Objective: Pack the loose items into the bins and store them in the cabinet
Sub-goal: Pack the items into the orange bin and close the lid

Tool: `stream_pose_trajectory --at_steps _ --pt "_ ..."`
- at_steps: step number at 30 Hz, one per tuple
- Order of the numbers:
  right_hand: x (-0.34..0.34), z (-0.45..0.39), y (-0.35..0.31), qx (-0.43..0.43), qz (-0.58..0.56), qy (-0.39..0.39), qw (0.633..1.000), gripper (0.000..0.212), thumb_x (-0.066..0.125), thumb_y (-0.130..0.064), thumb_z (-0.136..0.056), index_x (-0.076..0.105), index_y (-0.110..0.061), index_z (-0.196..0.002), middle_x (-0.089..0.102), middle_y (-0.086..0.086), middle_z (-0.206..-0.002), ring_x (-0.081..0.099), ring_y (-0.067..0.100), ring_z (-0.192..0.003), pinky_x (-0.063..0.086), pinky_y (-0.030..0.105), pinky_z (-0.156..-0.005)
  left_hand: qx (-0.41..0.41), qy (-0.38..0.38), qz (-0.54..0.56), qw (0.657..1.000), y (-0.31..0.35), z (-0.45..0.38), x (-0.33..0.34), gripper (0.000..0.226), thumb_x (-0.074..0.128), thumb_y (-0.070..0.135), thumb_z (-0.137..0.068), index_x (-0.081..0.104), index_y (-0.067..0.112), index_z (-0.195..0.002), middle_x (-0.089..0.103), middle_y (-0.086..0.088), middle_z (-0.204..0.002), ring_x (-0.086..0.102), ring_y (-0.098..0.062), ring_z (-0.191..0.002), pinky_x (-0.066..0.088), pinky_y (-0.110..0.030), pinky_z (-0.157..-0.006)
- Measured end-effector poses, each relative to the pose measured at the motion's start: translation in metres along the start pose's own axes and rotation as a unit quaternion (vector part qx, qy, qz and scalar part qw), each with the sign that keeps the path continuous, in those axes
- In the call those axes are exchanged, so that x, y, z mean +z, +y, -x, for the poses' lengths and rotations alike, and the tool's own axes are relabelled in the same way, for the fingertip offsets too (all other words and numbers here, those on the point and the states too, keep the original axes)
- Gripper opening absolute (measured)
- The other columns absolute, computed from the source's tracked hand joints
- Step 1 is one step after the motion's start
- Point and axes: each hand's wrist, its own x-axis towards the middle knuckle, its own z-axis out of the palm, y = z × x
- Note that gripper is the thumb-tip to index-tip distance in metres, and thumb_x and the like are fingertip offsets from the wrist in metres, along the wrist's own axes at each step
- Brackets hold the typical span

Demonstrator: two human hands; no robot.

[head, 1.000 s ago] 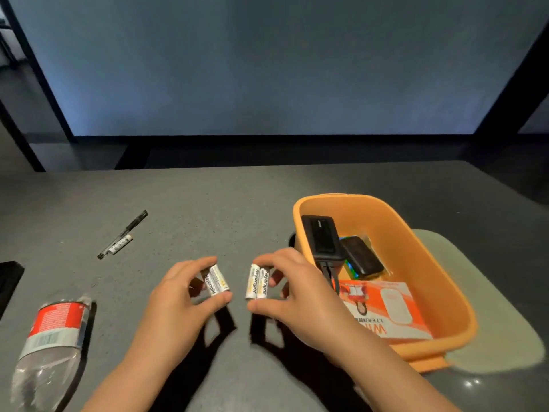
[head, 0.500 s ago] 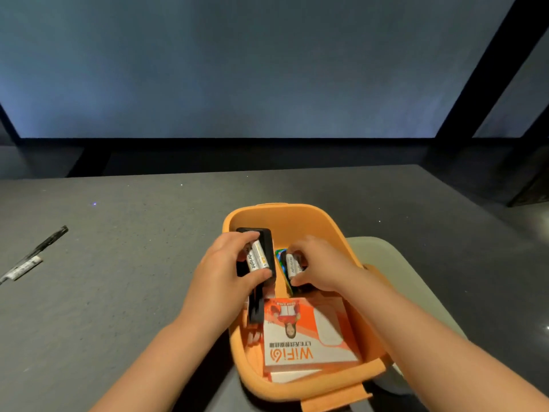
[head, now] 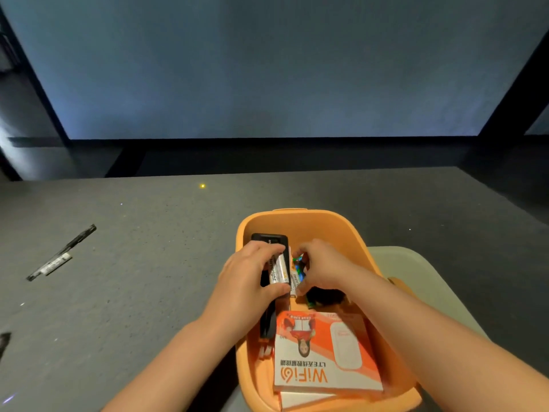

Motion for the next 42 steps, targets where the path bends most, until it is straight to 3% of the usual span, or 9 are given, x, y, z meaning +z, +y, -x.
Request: stream_pose_trajectory --at_steps 6,12,16,21,24,29,32,38,42 --pt "-0.023 0.046 0.021 -0.006 -0.141 0.184 0.973 0.026 0.067 -0.018 -0.083 0.065 -0.028 -0.106 0.062 -0.012 -0.095 0.058 0.011 -0.087 0.048 0.027 -0.080 0.025 -0.068 -0.073 0.995 0.011 -0.032 0.001 0.063 0.075 0.037 -0.075 0.050 0.029 -0.132 0.052 0.010 -0.125 0.052 -0.010 -0.108 0.044 -0.025 -0.089" --pt "-0.005 0.067 0.030 0.004 -0.231 0.283 0.931 0.027 0.060 -0.006 -0.081 0.068 -0.028 -0.094 0.064 -0.011 -0.086 0.059 0.007 -0.073 0.046 0.022 -0.067 0.063 -0.190 -0.191 0.961 0.023 -0.075 0.032 0.060 0.078 0.036 -0.072 0.055 0.022 -0.126 0.058 0.000 -0.117 0.055 -0.023 -0.108 0.048 -0.039 -0.087" --pt "-0.004 0.064 0.032 0.005 -0.292 0.319 0.902 0.030 0.059 -0.005 -0.080 0.064 -0.033 -0.088 0.065 -0.011 -0.086 0.060 0.010 -0.074 0.048 0.024 -0.068 0.097 -0.217 -0.268 0.934 0.011 -0.081 0.049 0.053 0.077 0.046 -0.069 0.062 0.023 -0.115 0.063 0.001 -0.107 0.054 -0.024 -0.104 0.046 -0.042 -0.090" --pt "0.001 0.065 0.032 -0.005 -0.256 0.300 0.919 0.028 0.058 -0.006 -0.082 0.066 -0.029 -0.095 0.063 -0.013 -0.090 0.058 0.005 -0.074 0.047 0.021 -0.066 0.108 -0.183 -0.295 0.931 0.004 -0.079 0.053 0.055 0.071 0.052 -0.072 0.059 0.023 -0.118 0.061 0.002 -0.107 0.048 -0.021 -0.104 0.033 -0.033 -0.094" --pt "0.002 0.064 0.032 -0.005 -0.249 0.300 0.921 0.029 0.059 -0.006 -0.082 0.066 -0.031 -0.094 0.063 -0.014 -0.091 0.058 0.005 -0.076 0.045 0.020 -0.065 0.086 -0.153 -0.237 0.956 0.010 -0.072 0.042 0.058 0.072 0.045 -0.076 0.053 0.026 -0.127 0.060 0.003 -0.118 0.049 -0.020 -0.112 0.034 -0.033 -0.097" --pt "0.000 0.070 0.018 -0.006 -0.259 0.294 0.920 0.029 0.063 -0.008 -0.081 0.065 -0.033 -0.095 0.066 -0.013 -0.091 0.060 0.005 -0.077 0.047 0.024 -0.065 0.025 0.052 -0.058 0.997 0.005 -0.031 0.000 0.040 0.066 0.032 -0.083 0.057 0.031 -0.122 0.059 0.014 -0.120 0.049 -0.008 -0.113 0.041 -0.030 -0.096" --pt "0.002 0.079 -0.020 -0.047 -0.279 0.279 0.918 0.027 0.065 -0.011 -0.082 0.065 -0.034 -0.097 0.066 -0.016 -0.092 0.060 0.001 -0.076 0.046 0.019 -0.064 -0.055 0.147 0.009 0.988 -0.021 0.012 -0.028 0.028 0.065 0.027 -0.084 0.062 0.030 -0.112 0.060 0.016 -0.108 0.054 -0.004 -0.103 0.043 -0.026 -0.090" --pt "0.041 0.093 -0.144 -0.202 -0.344 0.156 0.904 0.029 0.066 -0.005 -0.079 0.067 -0.030 -0.091 0.065 -0.010 -0.089 0.060 0.007 -0.074 0.042 0.010 -0.059 -0.171 0.166 -0.019 0.971 -0.082 0.083 -0.075 0.029 0.066 0.023 -0.083 0.063 0.026 -0.111 0.062 0.012 -0.107 0.056 -0.007 -0.102 0.042 -0.024 -0.090" --pt "0.080 0.092 -0.200 -0.242 -0.354 0.077 0.900 0.025 0.066 -0.010 -0.078 0.067 -0.033 -0.088 0.066 -0.011 -0.091 0.061 0.009 -0.078 0.043 0.013 -0.059 -0.220 0.210 -0.034 0.952 -0.110 0.126 -0.114 0.028 0.065 0.025 -0.083 0.063 0.028 -0.111 0.061 0.014 -0.107 0.054 -0.004 -0.103 0.041 -0.022 -0.091"
